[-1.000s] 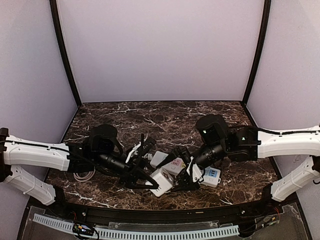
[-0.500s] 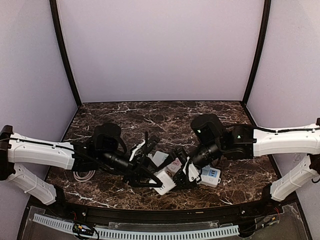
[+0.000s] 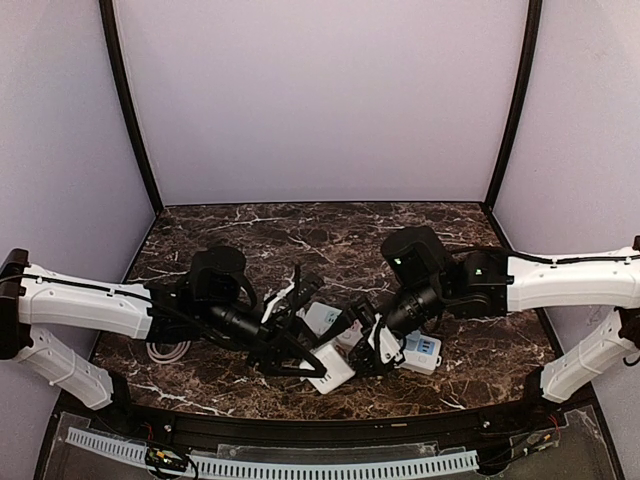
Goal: Insert the plug
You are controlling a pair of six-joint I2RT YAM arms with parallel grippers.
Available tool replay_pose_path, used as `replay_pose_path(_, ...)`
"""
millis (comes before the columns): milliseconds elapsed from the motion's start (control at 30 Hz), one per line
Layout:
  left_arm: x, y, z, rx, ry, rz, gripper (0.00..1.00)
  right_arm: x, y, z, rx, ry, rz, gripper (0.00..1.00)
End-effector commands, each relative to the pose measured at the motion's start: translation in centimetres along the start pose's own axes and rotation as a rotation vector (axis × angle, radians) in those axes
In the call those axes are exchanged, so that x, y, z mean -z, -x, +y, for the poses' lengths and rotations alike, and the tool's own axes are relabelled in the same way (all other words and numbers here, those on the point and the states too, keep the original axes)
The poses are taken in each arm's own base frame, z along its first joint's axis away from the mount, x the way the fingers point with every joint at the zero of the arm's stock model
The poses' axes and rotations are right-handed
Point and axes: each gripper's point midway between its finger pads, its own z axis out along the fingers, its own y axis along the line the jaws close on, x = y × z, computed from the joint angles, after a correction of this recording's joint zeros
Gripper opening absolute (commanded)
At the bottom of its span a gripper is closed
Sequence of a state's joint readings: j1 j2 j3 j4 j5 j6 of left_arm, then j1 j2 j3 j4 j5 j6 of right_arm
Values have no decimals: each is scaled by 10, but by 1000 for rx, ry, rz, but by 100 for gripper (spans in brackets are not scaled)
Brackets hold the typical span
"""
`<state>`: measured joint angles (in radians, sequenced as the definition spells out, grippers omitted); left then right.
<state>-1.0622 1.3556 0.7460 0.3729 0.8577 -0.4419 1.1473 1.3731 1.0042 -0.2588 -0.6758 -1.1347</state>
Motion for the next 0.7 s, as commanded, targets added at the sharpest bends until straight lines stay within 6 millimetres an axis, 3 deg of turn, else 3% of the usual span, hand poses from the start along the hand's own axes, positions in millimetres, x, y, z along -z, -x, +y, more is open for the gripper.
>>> replay_pose_path(0, 6, 28, 0, -64, 25, -85, 70, 1, 13, -3, -31, 19, -39, 19)
replay_pose_path(100, 12, 30, 9, -62, 74, -113, 90, 2, 11, -6, -72, 18, -15, 0)
replay_pose_path(167, 17, 31, 15, -65, 111, -127, 98, 2, 9, -6, -105, 16, 3, 0)
replay_pose_path(400, 38, 33, 31, -101, 272, -197, 99, 8, -1, -16, -252, -49, 81, 0)
replay_pose_path(500, 60, 35, 44, -128, 434, -249, 99, 11, -8, -21, -330, -85, 122, 0)
replay_pose_path(667, 91, 37, 48, -171, 583, -332, 99, 17, -7, -14, -384, -39, 155, 0)
